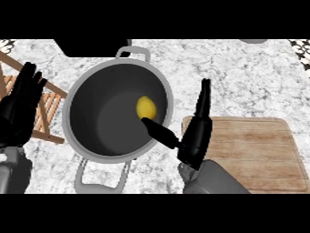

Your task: Pick the lemon from the cutting board and place it in the pot

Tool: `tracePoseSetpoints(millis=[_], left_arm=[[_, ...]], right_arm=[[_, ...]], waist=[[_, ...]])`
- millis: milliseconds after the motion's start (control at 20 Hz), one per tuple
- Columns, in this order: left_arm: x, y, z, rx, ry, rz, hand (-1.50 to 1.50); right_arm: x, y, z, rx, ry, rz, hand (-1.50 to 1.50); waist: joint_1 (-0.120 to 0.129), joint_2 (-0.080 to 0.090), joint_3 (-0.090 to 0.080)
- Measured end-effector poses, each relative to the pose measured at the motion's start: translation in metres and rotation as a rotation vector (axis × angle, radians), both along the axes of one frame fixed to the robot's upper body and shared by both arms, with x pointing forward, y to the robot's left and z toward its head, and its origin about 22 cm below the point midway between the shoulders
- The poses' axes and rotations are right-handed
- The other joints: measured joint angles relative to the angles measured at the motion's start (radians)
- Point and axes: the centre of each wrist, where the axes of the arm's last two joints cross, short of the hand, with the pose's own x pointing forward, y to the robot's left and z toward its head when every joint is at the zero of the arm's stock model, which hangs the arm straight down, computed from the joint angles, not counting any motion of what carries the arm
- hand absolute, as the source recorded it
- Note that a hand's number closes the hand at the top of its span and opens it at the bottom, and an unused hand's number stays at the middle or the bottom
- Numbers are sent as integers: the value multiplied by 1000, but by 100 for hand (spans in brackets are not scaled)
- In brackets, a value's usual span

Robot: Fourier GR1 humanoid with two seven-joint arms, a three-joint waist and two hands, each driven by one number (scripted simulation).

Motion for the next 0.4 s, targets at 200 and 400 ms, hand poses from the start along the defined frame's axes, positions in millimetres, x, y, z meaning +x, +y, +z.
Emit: tracePoseSetpoints(millis=[200,400], left_arm=[[2,-2,0,-3,1,1,0],[1,0,-1,-7,-1,-4,0]], right_arm=[[-22,-18,-2,14,-2,0,-150],[-40,-34,2,23,11,7,-150]], waist=[[-3,1,0],[-5,1,0]])
